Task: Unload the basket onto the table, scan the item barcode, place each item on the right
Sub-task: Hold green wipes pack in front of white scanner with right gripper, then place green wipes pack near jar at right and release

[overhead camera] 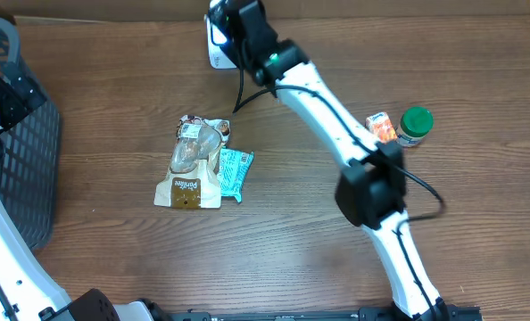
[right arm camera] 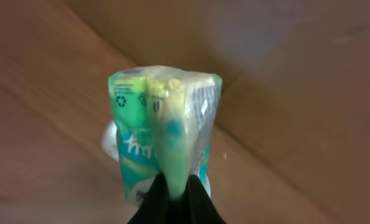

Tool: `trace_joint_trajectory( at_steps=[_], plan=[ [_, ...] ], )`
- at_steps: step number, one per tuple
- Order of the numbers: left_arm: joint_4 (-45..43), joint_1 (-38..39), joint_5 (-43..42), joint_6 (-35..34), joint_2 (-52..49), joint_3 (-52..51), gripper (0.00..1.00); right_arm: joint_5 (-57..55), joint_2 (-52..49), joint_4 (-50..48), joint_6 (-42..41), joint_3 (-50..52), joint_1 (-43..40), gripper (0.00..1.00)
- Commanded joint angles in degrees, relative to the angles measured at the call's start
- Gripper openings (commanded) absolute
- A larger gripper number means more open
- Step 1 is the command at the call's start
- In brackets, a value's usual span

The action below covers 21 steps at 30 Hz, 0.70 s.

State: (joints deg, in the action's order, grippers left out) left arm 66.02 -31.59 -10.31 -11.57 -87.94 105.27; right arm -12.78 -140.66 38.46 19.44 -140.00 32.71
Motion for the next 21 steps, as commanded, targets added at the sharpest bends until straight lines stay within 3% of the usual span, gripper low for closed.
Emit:
trace_joint_trajectory(
  at_steps=[1, 8, 12, 21],
  plan=[
    [-0.2, 0.1, 0.2, 1.1, 0.2, 0.2, 1.0, 7.1, 12.6, 10.3, -18.5, -0.7, -0.3, 0.04],
    [-0.2, 0.1, 0.2, 1.1, 0.2, 0.2, 1.0, 7.1, 18.5, 42.4, -28.4, -0.7, -3.5, 0.04],
    [-0.2, 0.1, 0.2, 1.1, 0.2, 0.2, 1.0, 7.1, 17.1, 54.3, -32.9, -0.1, -7.6, 0.04],
    [-0.2, 0.1, 0.2, 1.1, 0.2, 0.2, 1.0, 7.3, 16.6, 53.2, -32.9, 16.5, -17.8, 0.04]
  ],
)
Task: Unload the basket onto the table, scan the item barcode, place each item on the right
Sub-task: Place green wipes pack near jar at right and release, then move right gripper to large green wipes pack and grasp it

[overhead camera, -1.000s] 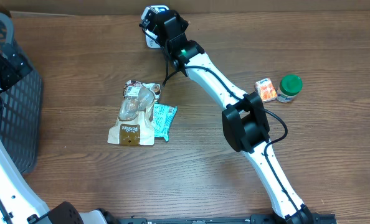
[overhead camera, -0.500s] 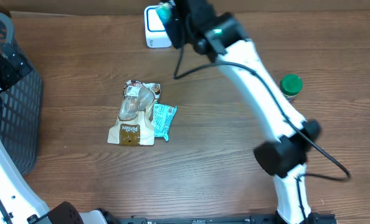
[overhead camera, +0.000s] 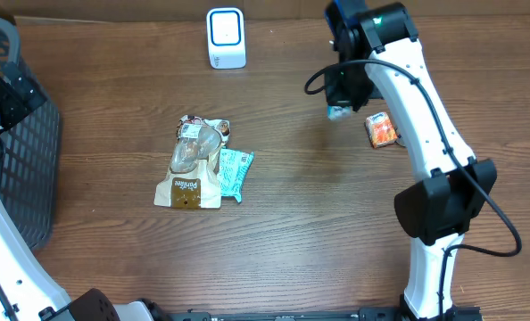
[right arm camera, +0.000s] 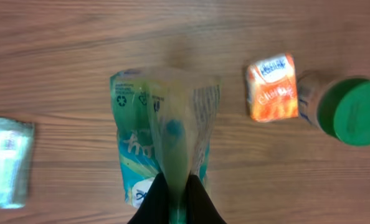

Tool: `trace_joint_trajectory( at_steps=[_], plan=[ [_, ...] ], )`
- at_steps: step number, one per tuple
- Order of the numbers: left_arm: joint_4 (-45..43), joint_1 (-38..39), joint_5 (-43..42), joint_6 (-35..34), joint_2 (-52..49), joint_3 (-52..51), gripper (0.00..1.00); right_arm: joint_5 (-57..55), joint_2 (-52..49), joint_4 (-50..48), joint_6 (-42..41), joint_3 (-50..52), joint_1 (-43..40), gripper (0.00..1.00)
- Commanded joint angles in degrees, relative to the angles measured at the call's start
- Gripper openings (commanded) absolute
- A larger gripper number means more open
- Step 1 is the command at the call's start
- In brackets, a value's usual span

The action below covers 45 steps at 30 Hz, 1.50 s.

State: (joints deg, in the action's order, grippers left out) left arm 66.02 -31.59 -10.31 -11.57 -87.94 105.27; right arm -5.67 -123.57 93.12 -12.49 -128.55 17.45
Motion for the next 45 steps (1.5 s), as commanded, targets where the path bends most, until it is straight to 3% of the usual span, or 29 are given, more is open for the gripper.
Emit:
trace_joint_trajectory(
  at_steps=[1, 10, 11, 12, 14, 15, 18, 23, 27, 32, 37, 45],
  plan=[
    [-0.2, 0.1, 0.2, 1.1, 0.2, 0.2, 0.99, -0.3, -0.5, -2.4, -0.8, 6.9, -3.4, 0.04],
    [-0.2, 0.1, 0.2, 1.1, 0.2, 0.2, 0.99, -3.9, -0.5, -13.7, 0.8, 22.0, -10.9, 0.05],
    [-0.2, 0.1, 0.2, 1.1, 0.2, 0.2, 1.0, -3.9, -0.5, -14.5, 1.0, 22.2, -11.4, 0.22],
    [-0.2, 0.1, 0.2, 1.1, 0.2, 0.2, 1.0, -3.9, -0.5, -15.1, 1.2, 22.2, -11.6, 0.32],
    [-0.2, 0.1, 0.2, 1.1, 0.2, 0.2, 0.99, -3.9, -0.5, -16.0, 2.5, 22.2, -11.6, 0.46],
    [-0.2, 0.1, 0.2, 1.1, 0.2, 0.2, 0.99, -3.9, -0.5, -16.3, 3.0, 22.0, -11.6, 0.52],
    [-0.2, 0.1, 0.2, 1.1, 0.2, 0.2, 0.99, -3.8, -0.5, -16.3, 3.0, 21.3, -11.5, 0.56],
    [-0.2, 0.1, 0.2, 1.1, 0.2, 0.2, 1.0, 2.2, -0.5, -13.3, 3.4, 16.3, -10.5, 0.56],
    [-0.2, 0.1, 0.2, 1.1, 0.2, 0.2, 0.99, 17.9, -0.5, -13.3, 5.3, 14.7, -8.7, 0.55],
    [-0.2, 0.1, 0.2, 1.1, 0.2, 0.2, 0.99, 29.9, -0.5, -15.8, 5.0, 16.5, -5.2, 0.52],
    [-0.2, 0.1, 0.2, 1.1, 0.2, 0.2, 1.0, 33.0, -0.6, -18.0, 1.4, 19.6, -0.6, 0.47],
    [-0.2, 0.1, 0.2, 1.1, 0.2, 0.2, 1.0, 32.7, -0.7, -31.4, -8.7, 28.3, 10.4, 0.32]
  ],
)
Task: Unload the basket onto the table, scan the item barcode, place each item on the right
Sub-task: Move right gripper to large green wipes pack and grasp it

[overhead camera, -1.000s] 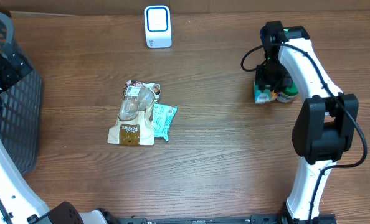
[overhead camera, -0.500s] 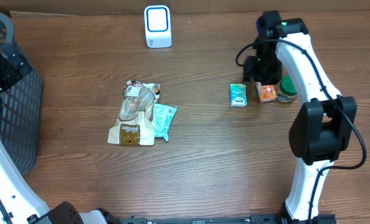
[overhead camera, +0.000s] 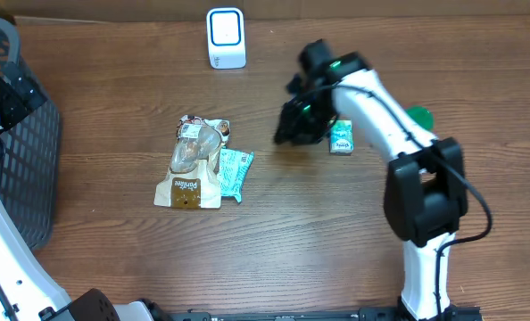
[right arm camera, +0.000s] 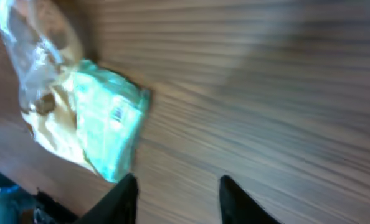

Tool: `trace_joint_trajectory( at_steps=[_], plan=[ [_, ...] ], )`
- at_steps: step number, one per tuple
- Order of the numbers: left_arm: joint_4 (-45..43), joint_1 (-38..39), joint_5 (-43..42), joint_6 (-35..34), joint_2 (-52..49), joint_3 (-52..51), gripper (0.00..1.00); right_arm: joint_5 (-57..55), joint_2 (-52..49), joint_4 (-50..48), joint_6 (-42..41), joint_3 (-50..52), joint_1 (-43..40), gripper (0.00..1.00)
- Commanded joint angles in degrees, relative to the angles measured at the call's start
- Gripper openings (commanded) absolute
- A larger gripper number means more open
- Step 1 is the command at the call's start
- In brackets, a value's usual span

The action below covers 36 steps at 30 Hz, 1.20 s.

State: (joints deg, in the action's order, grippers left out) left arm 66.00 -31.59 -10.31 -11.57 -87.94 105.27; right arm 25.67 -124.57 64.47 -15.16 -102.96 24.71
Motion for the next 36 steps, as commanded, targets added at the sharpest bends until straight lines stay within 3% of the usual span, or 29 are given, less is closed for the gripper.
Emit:
trace_joint_trajectory(
  at_steps=[1, 3, 8, 18, 22, 30, 36],
  plan=[
    [-0.2, 0.1, 0.2, 1.1, 0.2, 0.2, 0.99, 1.4, 0.3, -5.3, -7.6, 3.9, 4.4, 0.28],
    [-0.2, 0.1, 0.2, 1.1, 0.2, 0.2, 0.99, 1.4, 0.3, -10.0, -11.0, 5.7, 6.8, 0.18],
    [-0.2, 0.1, 0.2, 1.1, 0.2, 0.2, 1.0, -4.0, 0.3, -17.8, -18.3, 7.8, 12.2, 0.13],
    [-0.2, 0.1, 0.2, 1.1, 0.2, 0.2, 1.0, -8.1, 0.2, -21.0, -21.1, 10.5, 18.7, 0.13],
    [-0.2, 0.1, 0.2, 1.1, 0.2, 0.2, 1.0, -8.2, 0.2, -19.0, -21.0, 11.2, 19.6, 0.21],
    [-0.2, 0.1, 0.2, 1.1, 0.2, 0.2, 1.0, -15.2, 0.2, -11.0, -19.9, 11.2, 16.5, 0.22],
    [-0.2, 0.1, 0.2, 1.1, 0.2, 0.2, 1.0, -15.5, 0.3, -9.2, -5.4, 10.9, 10.6, 0.22]
  ],
)
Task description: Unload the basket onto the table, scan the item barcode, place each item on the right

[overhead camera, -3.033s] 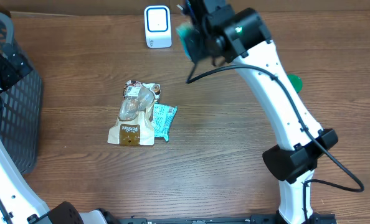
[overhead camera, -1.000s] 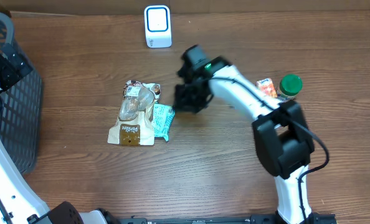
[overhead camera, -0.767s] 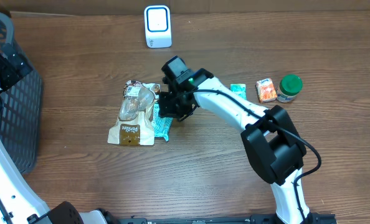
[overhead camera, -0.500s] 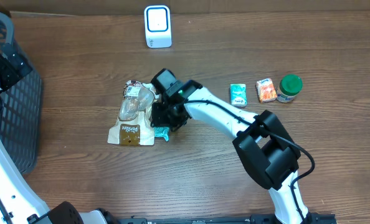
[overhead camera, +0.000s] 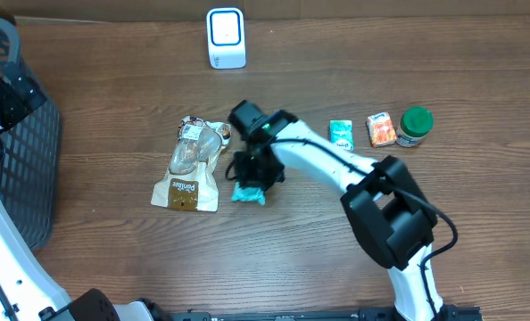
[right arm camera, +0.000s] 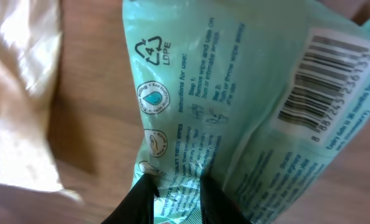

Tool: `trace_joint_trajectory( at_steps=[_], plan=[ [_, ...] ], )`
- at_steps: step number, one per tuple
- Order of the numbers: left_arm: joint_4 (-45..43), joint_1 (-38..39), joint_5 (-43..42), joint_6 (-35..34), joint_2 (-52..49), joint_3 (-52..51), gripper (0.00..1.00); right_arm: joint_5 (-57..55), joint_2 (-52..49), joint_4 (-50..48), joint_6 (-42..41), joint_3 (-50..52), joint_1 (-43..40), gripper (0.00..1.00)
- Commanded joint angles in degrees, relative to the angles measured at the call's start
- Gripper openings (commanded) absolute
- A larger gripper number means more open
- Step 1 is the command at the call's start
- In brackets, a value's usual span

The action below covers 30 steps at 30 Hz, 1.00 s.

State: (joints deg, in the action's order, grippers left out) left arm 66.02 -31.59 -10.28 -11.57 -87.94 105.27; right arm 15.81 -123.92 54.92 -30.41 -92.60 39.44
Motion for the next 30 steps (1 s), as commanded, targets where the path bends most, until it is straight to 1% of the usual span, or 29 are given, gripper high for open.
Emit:
trace_joint_trajectory(
  at_steps=[1, 3, 5, 8, 13, 17, 22, 24, 30],
  plan=[
    [-0.2, 0.1, 0.2, 1.1, 0.2, 0.2, 0.99, -5.1, -0.4, 0.6, 13.1, 0.1, -5.2, 0.22],
    [-0.2, 0.1, 0.2, 1.1, 0.2, 0.2, 1.0, -2.1, -0.4, 1.8, 18.4, -1.6, -7.2, 0.23],
    [-0.2, 0.1, 0.2, 1.1, 0.2, 0.2, 0.99, 1.5, -0.4, 4.0, 21.3, -5.0, -9.0, 0.23],
    [-0.2, 0.1, 0.2, 1.1, 0.2, 0.2, 0.99, 4.7, -0.4, 4.7, 21.8, -8.5, -9.6, 0.23],
    [-0.2, 0.1, 0.2, 1.1, 0.2, 0.2, 1.0, 9.4, -0.4, 2.4, 21.9, -8.3, -8.0, 0.26],
    [-0.2, 0.1, 0.2, 1.1, 0.2, 0.2, 1.0, 9.3, -0.4, 1.7, 21.2, -6.4, -5.2, 0.26],
    [-0.2, 0.1, 0.2, 1.1, 0.2, 0.2, 0.99, 3.7, -0.4, 1.2, 15.1, -2.5, -2.7, 0.26],
    [-0.2, 0.1, 0.2, 1.1, 0.2, 0.2, 1.0, 2.3, -0.4, 1.7, 13.8, -1.1, -2.5, 0.26],
    [-0.2, 0.1, 0.2, 1.1, 0.2, 0.2, 1.0, -1.9, -0.4, 6.4, 13.7, -0.3, -3.8, 0.28]
  ],
)
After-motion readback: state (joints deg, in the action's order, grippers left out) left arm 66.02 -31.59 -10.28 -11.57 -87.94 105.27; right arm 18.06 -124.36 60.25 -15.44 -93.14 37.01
